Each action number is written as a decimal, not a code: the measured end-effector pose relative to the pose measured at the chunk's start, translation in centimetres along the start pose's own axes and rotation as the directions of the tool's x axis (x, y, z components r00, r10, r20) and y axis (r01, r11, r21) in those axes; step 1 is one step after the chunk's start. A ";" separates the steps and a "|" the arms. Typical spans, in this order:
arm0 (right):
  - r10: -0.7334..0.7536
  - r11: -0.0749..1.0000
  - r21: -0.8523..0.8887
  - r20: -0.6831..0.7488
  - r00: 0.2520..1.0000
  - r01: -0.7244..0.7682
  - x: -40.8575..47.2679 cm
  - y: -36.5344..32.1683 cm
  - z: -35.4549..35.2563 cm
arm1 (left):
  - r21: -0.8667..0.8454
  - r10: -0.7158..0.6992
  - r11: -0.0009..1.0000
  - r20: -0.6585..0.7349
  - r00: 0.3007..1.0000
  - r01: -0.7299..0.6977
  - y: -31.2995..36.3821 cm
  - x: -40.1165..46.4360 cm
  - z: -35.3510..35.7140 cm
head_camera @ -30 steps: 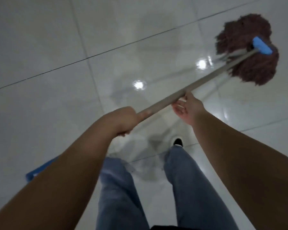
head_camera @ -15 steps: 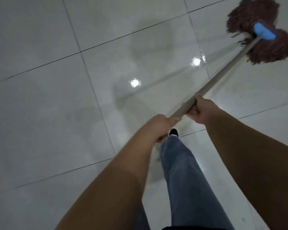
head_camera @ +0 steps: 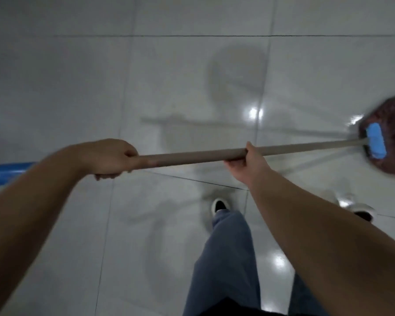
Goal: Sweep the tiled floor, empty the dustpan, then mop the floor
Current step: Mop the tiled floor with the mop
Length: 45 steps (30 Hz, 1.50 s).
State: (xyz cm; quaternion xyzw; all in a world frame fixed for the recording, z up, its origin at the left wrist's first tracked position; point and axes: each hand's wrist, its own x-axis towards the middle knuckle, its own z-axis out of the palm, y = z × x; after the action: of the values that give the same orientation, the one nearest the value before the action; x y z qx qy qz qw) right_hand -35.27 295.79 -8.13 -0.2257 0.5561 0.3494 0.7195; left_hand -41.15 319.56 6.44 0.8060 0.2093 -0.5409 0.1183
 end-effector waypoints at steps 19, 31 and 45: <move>0.017 0.997 -0.070 -0.024 1.000 -0.019 -0.5 -1.0 0.8 | 0.167 -0.018 0.986 -0.043 0.999 0.025 2.8 -1.5 -4.0; -0.228 0.957 0.118 -0.258 0.939 0.264 -3.1 -41.1 -18.6 | 0.315 0.236 0.917 0.063 0.970 -0.244 49.3 6.4 0.6; -0.218 0.739 0.507 -0.445 0.869 0.445 -12.7 -64.1 -35.8 | -0.119 0.360 0.931 0.432 0.827 -0.344 88.4 2.6 12.7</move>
State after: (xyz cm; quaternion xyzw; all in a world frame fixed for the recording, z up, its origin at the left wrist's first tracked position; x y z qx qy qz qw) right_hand -11.65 225.14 -10.05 -0.1454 0.7077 -0.0258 0.6910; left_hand -9.63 236.66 -4.05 0.6825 0.0343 -0.6761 0.2754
